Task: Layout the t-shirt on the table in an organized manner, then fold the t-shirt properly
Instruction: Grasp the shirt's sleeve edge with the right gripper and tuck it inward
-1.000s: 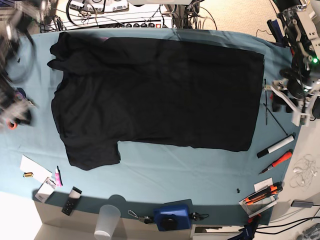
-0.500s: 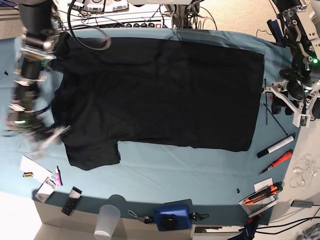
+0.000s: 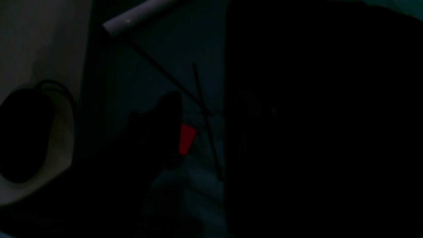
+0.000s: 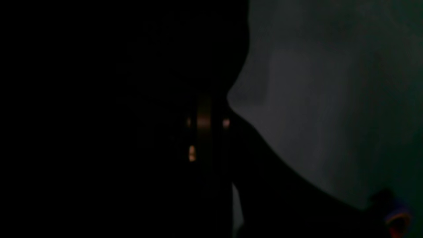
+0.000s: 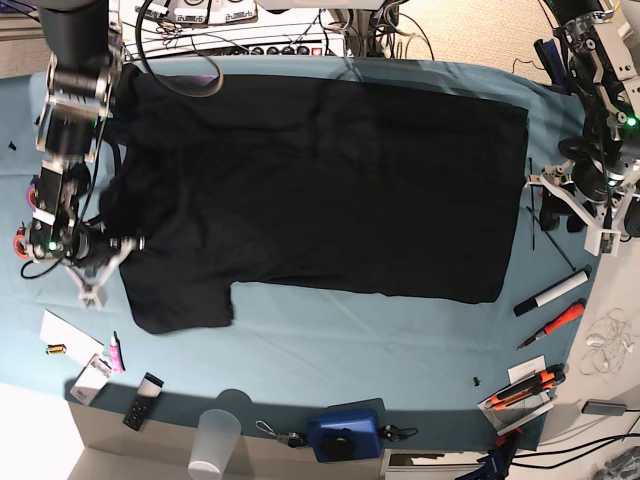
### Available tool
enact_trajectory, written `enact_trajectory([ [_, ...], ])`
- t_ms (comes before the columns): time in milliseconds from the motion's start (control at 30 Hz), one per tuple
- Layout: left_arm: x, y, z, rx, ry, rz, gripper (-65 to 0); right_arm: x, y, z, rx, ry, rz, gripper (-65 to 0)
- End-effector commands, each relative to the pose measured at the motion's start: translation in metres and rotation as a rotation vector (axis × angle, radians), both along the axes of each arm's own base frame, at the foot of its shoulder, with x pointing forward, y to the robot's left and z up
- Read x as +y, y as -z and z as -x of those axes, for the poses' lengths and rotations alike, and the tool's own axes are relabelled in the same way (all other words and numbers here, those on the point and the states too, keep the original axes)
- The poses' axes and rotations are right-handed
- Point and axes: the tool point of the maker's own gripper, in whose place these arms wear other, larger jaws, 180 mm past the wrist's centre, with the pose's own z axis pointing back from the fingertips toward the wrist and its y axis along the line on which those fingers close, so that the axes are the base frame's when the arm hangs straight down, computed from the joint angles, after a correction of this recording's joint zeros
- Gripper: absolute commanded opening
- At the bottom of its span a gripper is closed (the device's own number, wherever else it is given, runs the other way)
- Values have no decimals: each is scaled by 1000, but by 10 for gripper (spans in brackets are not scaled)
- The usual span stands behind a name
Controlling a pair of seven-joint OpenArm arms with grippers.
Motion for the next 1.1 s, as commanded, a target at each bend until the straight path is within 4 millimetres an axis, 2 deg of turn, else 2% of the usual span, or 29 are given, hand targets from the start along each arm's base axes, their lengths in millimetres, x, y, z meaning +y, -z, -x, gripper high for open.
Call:
enact_trajectory([
  [0, 2, -14, -7, -54, 5, -9, -371, -6, -33, -14, -85, -16, 21, -650],
  [100, 2, -15, -7, -57, 4, -9, -371, 9, -47, 0, -97, -83, 29, -650],
  [167, 2, -15, -8, -60, 4, -9, -371, 19, -48, 13, -89, -126, 48, -650],
  [433, 2, -15, -8, -60, 4, -9, -371, 42, -28, 83, -30, -217, 101, -650],
  [500, 2, -15, -8, -60, 4, -9, -371, 47, -27, 94, -49, -233, 98, -650],
  [600, 2, -15, -8, -60, 4, -9, -371, 50, -26, 99, -97, -233, 97, -650],
  [733, 1, -15, -8, -61, 3, -4, -371, 54, -21, 104, -75, -248, 92, -650],
  [867, 0, -13, -7, -58, 2, 1, -371, 53, -18, 109, -44, -259, 96, -448],
  [933, 0, -13, -7, -57, 2, 2, -371, 55, -19, 110, -23, -234, 69, -430],
  [1000, 0, -13, -6, -56, 2, 1, -371, 59, -30, 106, -59, -231, 40, -430],
  [1067, 0, -13, -7, -57, 2, 1, -371, 57, -54, 95, -165, -220, 27, -430],
])
